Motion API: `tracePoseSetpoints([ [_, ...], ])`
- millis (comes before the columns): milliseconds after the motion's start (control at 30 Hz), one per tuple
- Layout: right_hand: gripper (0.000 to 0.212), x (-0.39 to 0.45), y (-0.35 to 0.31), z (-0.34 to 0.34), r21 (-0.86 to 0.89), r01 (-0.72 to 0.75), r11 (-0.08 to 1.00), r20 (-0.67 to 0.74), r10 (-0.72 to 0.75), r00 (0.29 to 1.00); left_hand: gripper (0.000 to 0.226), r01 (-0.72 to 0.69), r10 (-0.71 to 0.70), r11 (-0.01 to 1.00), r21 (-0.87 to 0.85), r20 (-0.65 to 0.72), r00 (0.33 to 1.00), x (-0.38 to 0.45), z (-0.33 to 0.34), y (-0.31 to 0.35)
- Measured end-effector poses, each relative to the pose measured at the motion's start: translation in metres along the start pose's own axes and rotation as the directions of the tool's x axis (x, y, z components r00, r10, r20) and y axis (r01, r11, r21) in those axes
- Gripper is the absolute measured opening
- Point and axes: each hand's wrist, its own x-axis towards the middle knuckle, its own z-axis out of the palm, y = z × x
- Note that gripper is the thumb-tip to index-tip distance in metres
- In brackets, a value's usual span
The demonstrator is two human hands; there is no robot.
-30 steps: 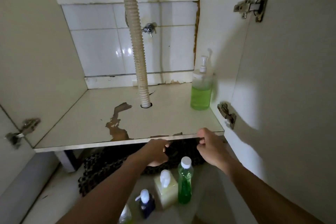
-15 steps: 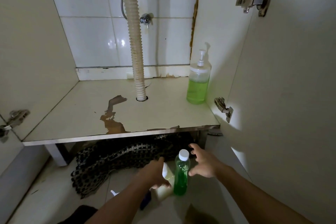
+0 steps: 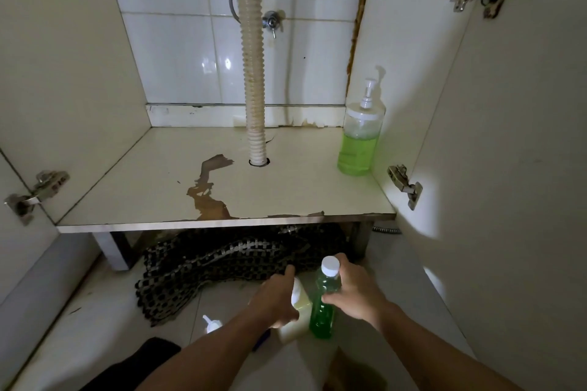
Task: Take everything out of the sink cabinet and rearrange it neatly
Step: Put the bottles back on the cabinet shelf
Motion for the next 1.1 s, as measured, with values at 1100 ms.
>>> tracePoseSetpoints([
  [1100, 0.073, 0.146, -0.110, -0.175, 0.037, -0.005, 0.999, -0.479, 0.023, 0.878, 0.079, -0.288, 0.149, 0.903, -0.318, -0.397, 0.906, 0.119, -0.212, 0.005],
])
